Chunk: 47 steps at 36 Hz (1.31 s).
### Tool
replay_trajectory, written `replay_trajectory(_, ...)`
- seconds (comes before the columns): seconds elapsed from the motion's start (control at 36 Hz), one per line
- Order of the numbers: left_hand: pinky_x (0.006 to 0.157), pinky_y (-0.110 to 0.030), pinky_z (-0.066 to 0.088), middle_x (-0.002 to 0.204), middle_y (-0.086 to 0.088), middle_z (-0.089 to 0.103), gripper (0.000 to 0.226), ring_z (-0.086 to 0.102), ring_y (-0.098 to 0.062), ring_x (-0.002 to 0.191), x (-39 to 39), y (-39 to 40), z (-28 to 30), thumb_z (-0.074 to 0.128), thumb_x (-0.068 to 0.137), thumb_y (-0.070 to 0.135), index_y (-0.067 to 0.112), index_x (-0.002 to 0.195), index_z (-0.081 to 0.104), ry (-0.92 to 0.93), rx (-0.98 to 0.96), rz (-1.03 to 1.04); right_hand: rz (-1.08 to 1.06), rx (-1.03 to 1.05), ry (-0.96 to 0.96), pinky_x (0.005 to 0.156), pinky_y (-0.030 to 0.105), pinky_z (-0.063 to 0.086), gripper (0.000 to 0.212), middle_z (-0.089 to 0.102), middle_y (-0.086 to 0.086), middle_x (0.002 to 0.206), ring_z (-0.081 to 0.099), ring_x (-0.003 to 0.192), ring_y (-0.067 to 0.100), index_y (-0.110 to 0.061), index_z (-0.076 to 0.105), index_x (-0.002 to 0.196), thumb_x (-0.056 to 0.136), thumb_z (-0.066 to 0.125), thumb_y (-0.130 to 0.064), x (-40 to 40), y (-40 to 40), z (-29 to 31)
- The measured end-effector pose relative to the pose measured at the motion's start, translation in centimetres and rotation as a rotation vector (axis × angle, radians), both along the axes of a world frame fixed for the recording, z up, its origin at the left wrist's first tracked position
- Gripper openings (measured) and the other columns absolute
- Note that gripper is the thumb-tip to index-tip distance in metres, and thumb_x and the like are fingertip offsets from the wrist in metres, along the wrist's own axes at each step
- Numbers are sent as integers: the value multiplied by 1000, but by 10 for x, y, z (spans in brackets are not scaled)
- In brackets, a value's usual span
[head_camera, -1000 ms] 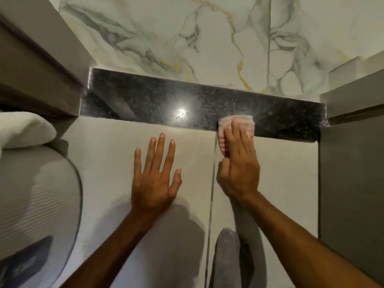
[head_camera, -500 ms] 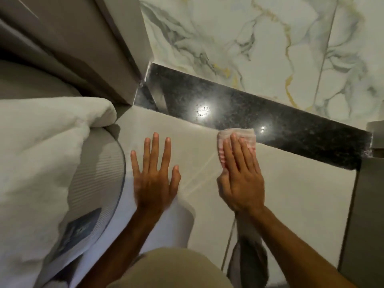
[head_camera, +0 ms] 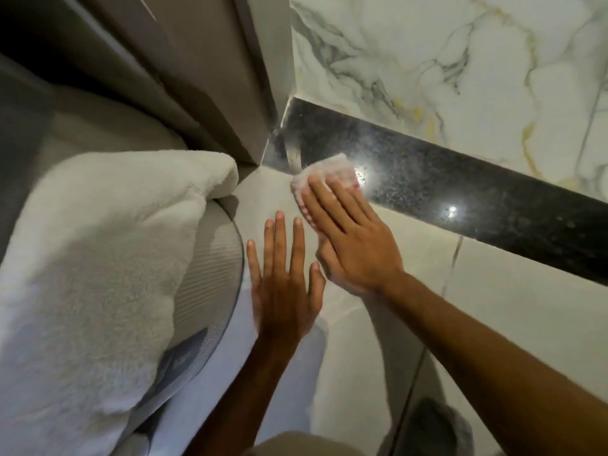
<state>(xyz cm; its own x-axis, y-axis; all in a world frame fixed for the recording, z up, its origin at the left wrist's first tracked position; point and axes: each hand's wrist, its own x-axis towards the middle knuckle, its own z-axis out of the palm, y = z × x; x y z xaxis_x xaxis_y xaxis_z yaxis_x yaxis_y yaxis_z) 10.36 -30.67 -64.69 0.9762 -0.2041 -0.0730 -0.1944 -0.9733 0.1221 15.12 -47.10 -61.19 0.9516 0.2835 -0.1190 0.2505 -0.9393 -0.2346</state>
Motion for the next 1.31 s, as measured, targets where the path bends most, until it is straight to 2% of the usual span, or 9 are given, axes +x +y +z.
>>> replay_trajectory(0.11,137,-62,18,183,-17,15,75,15,-35,170,0,1,-6,36,109,49,16,175,20,-22,-20,12,-290,-39,-42,142,52,15,70,15,4,185,10,174,25,-22,17,176,111,34,-38,-15,-42,3)
replay_trajectory(0.25,138,-60,10,184,-15,11,79,10,-33,171,-1,0,-9,37,107,50,17,176,15,-22,-1,1,-713,-58,-39,143,52,5,70,2,11,186,2,174,32,-13,6,177,113,23,-39,67,-22,2)
replay_trajectory(0.36,138,-60,13,184,-16,12,78,12,-33,171,-1,2,-7,36,108,50,14,175,18,-26,17,21,-424,4,-28,143,52,3,70,-4,9,186,-4,174,30,-17,0,177,115,23,-42,99,28,-2)
replay_trajectory(0.5,134,-64,26,182,-17,17,75,19,-35,169,-2,1,0,37,109,49,12,173,26,-23,27,15,6,-9,-26,141,55,15,68,2,4,187,0,174,26,-21,8,177,114,15,-47,25,11,-6)
replay_trajectory(0.61,130,-66,33,180,-17,24,75,23,-36,168,-1,0,2,45,105,43,11,171,31,-18,-48,40,-186,-53,-23,139,59,19,69,6,1,187,3,174,24,-28,9,177,111,29,-40,-17,-49,1)
replay_trajectory(0.78,135,-62,23,182,-17,18,78,18,-35,169,-1,-1,-3,39,106,48,13,173,25,2,14,22,-568,1,-48,142,54,10,67,0,11,186,0,174,32,-32,5,176,114,25,-45,62,-38,5)
replay_trajectory(0.94,137,-62,14,183,-19,12,77,13,-37,170,-2,3,-7,32,109,51,13,174,19,6,76,-10,-256,91,-60,142,52,11,67,0,8,187,-2,174,27,-24,6,177,117,25,-45,54,26,-11)
replay_trajectory(1.06,132,-67,28,181,-20,20,75,23,-39,168,-3,1,-1,36,108,48,11,172,28,20,47,-2,-140,14,-55,143,46,10,67,2,2,187,2,175,21,-25,14,177,114,29,-43,-19,-8,-12)
replay_trajectory(1.31,137,-61,14,183,-18,13,77,15,-37,170,-1,1,-3,34,107,48,13,174,20,16,45,-11,-738,-35,-49,142,54,13,68,1,12,186,1,174,31,-17,6,177,115,23,-39,46,-51,2)
